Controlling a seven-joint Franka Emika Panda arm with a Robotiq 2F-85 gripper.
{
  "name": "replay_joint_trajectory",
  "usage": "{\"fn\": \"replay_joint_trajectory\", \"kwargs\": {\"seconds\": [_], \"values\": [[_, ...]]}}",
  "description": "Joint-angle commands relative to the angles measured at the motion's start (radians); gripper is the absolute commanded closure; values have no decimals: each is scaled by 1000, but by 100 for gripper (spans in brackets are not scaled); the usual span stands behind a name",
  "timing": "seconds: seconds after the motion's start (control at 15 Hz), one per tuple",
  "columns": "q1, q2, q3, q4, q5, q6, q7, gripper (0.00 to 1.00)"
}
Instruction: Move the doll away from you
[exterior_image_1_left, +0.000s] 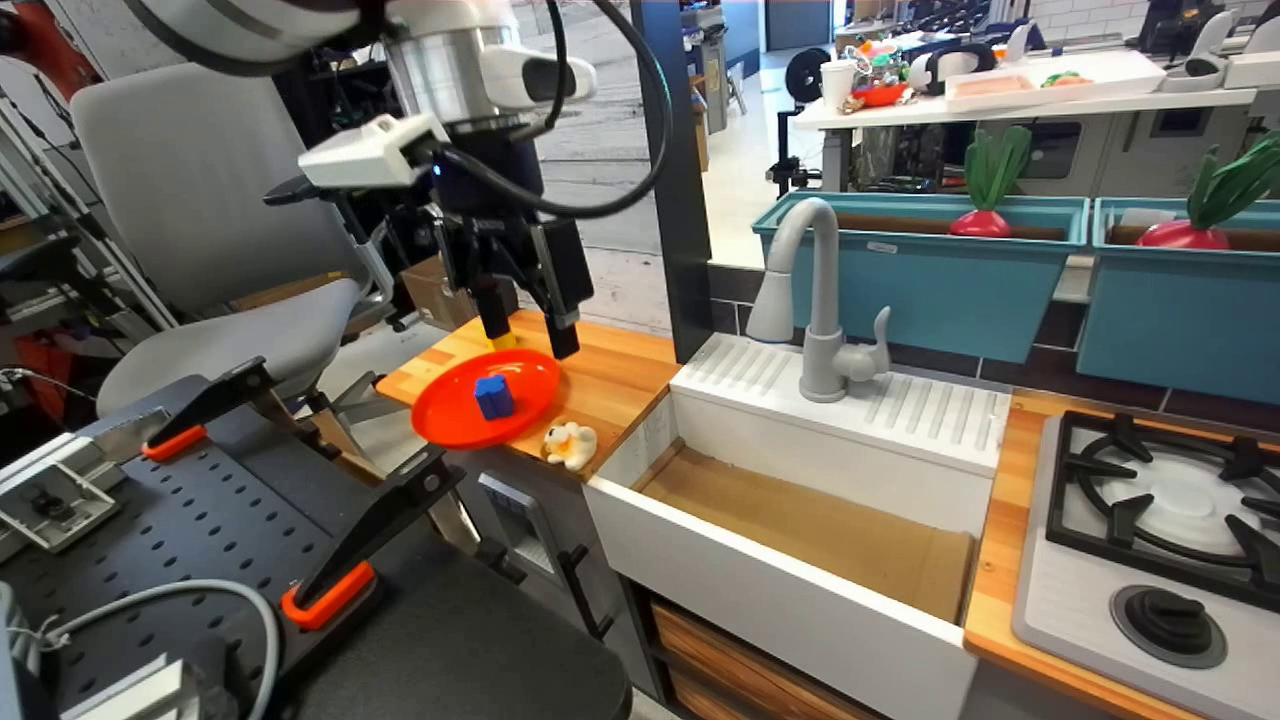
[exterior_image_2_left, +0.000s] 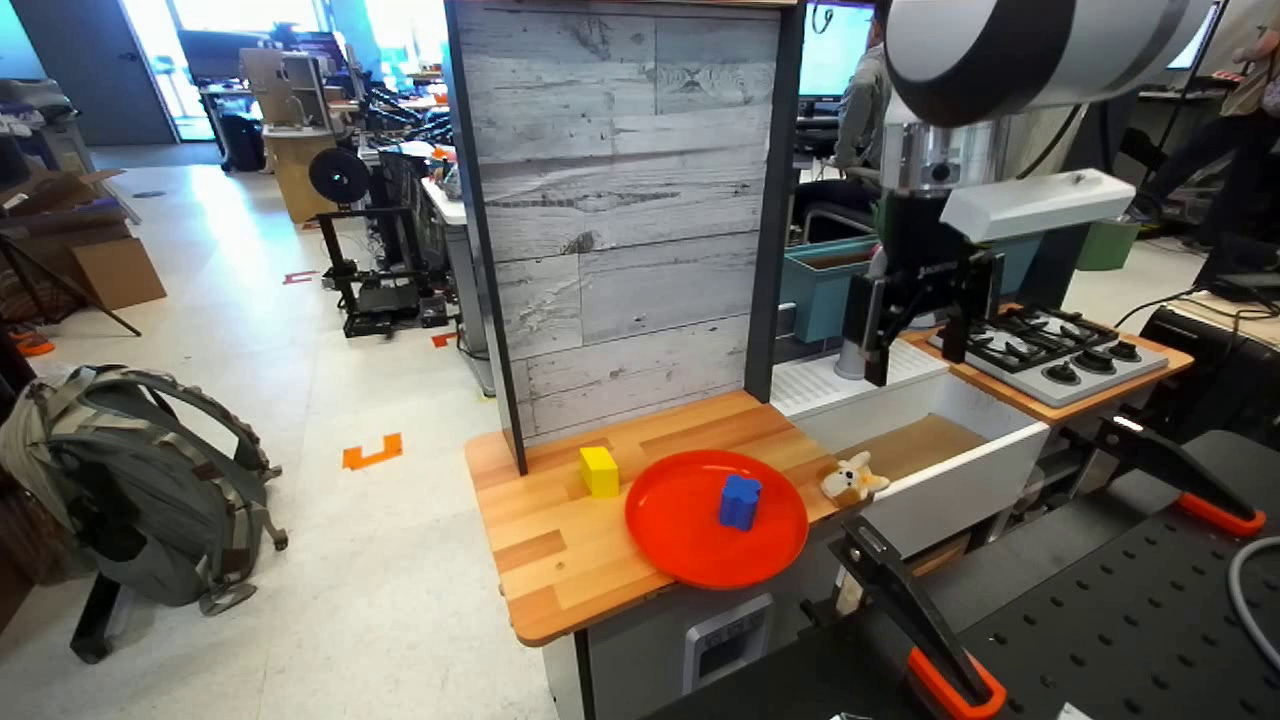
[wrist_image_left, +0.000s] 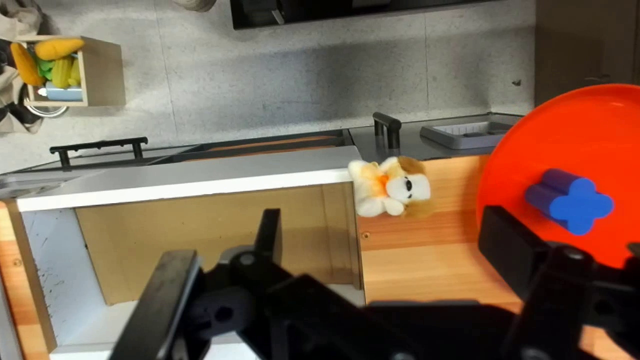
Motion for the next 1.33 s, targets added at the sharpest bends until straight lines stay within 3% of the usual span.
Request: {"fn": "replay_joint_trajectory", "kwargs": {"seconds": [0.0, 0.93, 1.07, 1.27], "values": [[-18, 142, 5, 113, 45, 0, -26, 0], [20, 427, -6, 318, 42, 28, -14, 0], [23, 440, -1, 332, 42, 33, -19, 28], [28, 451, 2, 361, 46, 21, -17, 51]]}}
